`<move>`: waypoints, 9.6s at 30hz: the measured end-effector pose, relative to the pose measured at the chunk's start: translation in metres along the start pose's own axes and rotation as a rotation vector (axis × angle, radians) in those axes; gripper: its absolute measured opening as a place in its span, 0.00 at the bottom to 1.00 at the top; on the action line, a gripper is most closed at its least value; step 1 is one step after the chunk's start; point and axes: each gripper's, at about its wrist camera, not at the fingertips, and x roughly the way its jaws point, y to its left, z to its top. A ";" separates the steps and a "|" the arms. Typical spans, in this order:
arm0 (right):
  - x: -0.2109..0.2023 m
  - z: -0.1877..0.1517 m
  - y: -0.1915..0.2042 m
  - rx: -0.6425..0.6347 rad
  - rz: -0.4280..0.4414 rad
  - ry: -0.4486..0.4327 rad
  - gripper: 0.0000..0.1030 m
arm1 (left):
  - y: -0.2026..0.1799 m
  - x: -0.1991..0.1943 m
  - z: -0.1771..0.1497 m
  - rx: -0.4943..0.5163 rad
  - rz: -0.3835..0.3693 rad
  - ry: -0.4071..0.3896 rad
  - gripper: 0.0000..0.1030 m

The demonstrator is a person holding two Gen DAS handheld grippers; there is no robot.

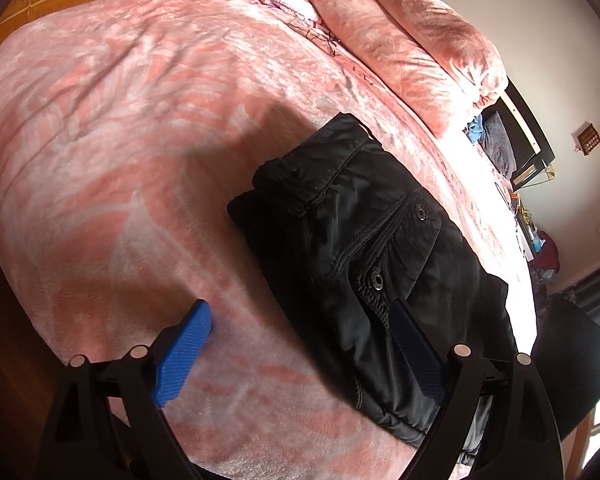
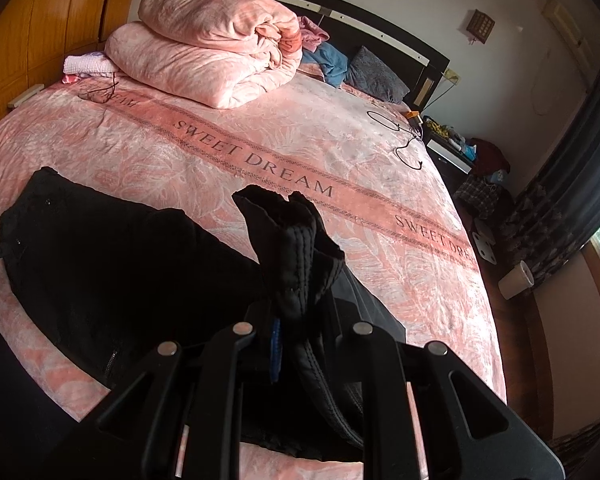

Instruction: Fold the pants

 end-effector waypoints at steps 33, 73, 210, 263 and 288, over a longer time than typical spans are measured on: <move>0.067 -0.125 0.159 -0.603 -0.221 0.025 0.31 | 0.002 0.000 0.000 -0.003 -0.007 0.001 0.88; 0.064 -0.058 0.071 -0.046 0.466 0.340 0.09 | 0.004 -0.001 0.000 -0.005 -0.017 0.005 0.88; 0.011 0.215 0.037 -0.459 0.978 0.179 0.25 | -0.264 -0.169 -0.011 0.320 -0.273 -0.030 0.28; 0.047 0.134 -0.108 -0.203 0.924 0.146 0.25 | -0.388 -0.149 -0.095 0.706 -0.277 0.035 0.28; 0.071 0.088 -0.152 -0.146 0.896 0.172 0.25 | -0.431 -0.119 -0.153 0.842 -0.290 0.110 0.28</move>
